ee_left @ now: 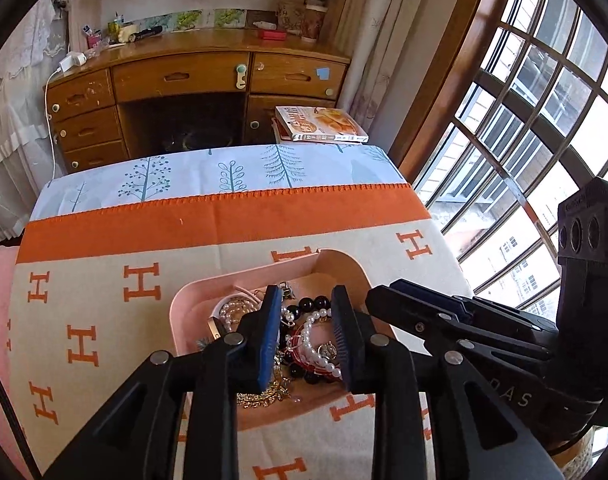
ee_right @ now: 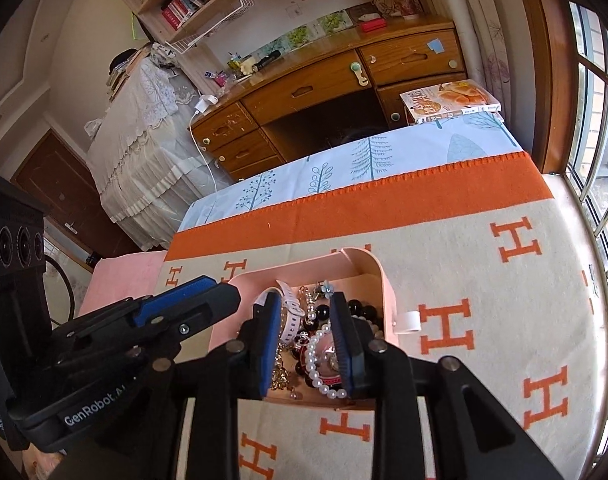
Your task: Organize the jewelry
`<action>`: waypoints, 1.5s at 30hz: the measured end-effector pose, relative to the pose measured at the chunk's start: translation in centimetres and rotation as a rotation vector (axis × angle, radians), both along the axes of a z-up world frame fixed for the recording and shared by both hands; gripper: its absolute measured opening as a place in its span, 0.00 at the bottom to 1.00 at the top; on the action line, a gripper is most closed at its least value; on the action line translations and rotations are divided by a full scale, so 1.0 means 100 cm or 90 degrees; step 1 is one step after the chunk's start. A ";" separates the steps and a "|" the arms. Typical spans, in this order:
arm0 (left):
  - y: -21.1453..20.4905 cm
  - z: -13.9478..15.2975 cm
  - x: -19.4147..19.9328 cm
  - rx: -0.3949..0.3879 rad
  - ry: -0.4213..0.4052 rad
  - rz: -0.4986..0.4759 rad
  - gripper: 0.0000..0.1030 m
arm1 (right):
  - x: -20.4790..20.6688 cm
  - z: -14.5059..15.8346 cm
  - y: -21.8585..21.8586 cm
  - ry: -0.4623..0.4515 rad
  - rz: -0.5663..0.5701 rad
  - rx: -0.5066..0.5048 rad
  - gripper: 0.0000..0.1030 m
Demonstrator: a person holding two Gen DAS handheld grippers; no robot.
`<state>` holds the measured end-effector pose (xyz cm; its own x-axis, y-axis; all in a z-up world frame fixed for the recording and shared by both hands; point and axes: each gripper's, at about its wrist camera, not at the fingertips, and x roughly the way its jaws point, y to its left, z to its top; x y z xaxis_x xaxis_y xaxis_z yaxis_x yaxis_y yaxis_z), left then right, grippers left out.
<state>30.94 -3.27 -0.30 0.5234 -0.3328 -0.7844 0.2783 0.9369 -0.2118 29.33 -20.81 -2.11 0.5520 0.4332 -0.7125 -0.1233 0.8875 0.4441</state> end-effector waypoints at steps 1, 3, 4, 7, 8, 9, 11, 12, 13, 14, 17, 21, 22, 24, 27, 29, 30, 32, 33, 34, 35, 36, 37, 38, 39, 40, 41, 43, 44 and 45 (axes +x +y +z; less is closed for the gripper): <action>0.002 0.000 -0.001 0.000 -0.002 0.003 0.31 | -0.002 0.000 0.000 0.000 -0.001 0.002 0.25; 0.007 0.001 -0.004 0.001 -0.010 0.012 0.46 | -0.007 0.002 -0.001 -0.006 -0.003 0.001 0.25; 0.009 0.003 -0.007 0.003 -0.018 0.018 0.52 | -0.010 0.004 -0.001 -0.012 -0.004 -0.001 0.25; 0.016 0.010 -0.017 0.007 -0.035 0.027 0.55 | -0.021 0.011 0.002 -0.029 -0.004 -0.013 0.25; 0.017 0.012 -0.021 0.006 -0.040 0.029 0.59 | -0.025 0.014 0.003 -0.034 -0.004 -0.015 0.25; 0.019 0.015 -0.026 0.006 -0.046 0.032 0.61 | -0.030 0.017 0.003 -0.039 -0.005 -0.017 0.25; 0.021 0.021 -0.038 0.013 -0.065 0.037 0.72 | -0.040 0.023 0.005 -0.053 -0.007 -0.020 0.25; 0.022 0.023 -0.045 0.018 -0.075 0.041 0.75 | -0.045 0.027 0.006 -0.061 -0.007 -0.023 0.25; 0.023 0.026 -0.053 0.024 -0.086 0.046 0.80 | -0.051 0.030 0.007 -0.070 -0.009 -0.026 0.25; 0.024 0.029 -0.061 0.028 -0.097 0.050 0.83 | -0.058 0.033 0.007 -0.078 -0.010 -0.029 0.25; 0.028 0.034 -0.087 0.035 -0.119 0.061 0.91 | -0.079 0.037 0.009 -0.097 -0.012 -0.038 0.25; 0.033 0.035 -0.126 0.043 -0.140 0.082 0.99 | -0.110 0.039 0.012 -0.116 -0.019 -0.049 0.25; 0.033 0.035 -0.135 0.044 -0.141 0.085 0.99 | -0.118 0.039 0.013 -0.119 -0.021 -0.052 0.25; 0.034 0.034 -0.152 0.048 -0.137 0.096 0.99 | -0.134 0.038 0.014 -0.122 -0.027 -0.058 0.25; 0.035 0.028 -0.173 0.063 -0.118 0.116 0.99 | -0.157 0.038 0.015 -0.125 -0.036 -0.064 0.25; 0.037 0.024 -0.187 0.073 -0.110 0.136 0.99 | -0.172 0.038 0.016 -0.128 -0.044 -0.072 0.29; 0.039 0.024 -0.194 0.080 -0.108 0.148 0.99 | -0.180 0.038 0.017 -0.131 -0.049 -0.076 0.33; 0.043 0.024 -0.208 0.085 -0.113 0.166 0.99 | -0.196 0.038 0.018 -0.140 -0.059 -0.087 0.35; 0.046 0.025 -0.215 0.083 -0.117 0.174 0.99 | -0.203 0.038 0.019 -0.142 -0.061 -0.090 0.35; 0.049 0.026 -0.221 0.079 -0.122 0.182 0.99 | -0.209 0.039 0.021 -0.143 -0.060 -0.090 0.36; 0.052 0.028 -0.226 0.076 -0.128 0.190 0.99 | -0.215 0.039 0.023 -0.144 -0.057 -0.090 0.36; 0.054 0.030 -0.231 0.077 -0.133 0.197 0.99 | -0.222 0.040 0.025 -0.149 -0.053 -0.092 0.36; 0.056 0.031 -0.236 0.081 -0.139 0.204 0.99 | -0.228 0.041 0.027 -0.154 -0.051 -0.097 0.36; 0.056 0.032 -0.241 0.086 -0.145 0.210 0.99 | -0.233 0.042 0.030 -0.161 -0.049 -0.104 0.36; 0.057 0.034 -0.244 0.093 -0.150 0.216 0.99 | -0.238 0.043 0.033 -0.165 -0.046 -0.110 0.36; 0.058 0.035 -0.248 0.099 -0.155 0.222 0.99 | -0.242 0.043 0.036 -0.169 -0.043 -0.115 0.37; 0.058 0.036 -0.251 0.105 -0.159 0.226 0.99 | -0.245 0.043 0.038 -0.170 -0.039 -0.119 0.37; 0.059 0.038 -0.257 0.109 -0.163 0.228 0.99 | -0.249 0.044 0.042 -0.170 -0.033 -0.119 0.37; 0.059 0.039 -0.260 0.110 -0.164 0.228 0.99 | -0.251 0.044 0.044 -0.171 -0.030 -0.117 0.37; 0.060 0.040 -0.263 0.110 -0.165 0.228 0.99 | -0.252 0.044 0.045 -0.172 -0.028 -0.115 0.37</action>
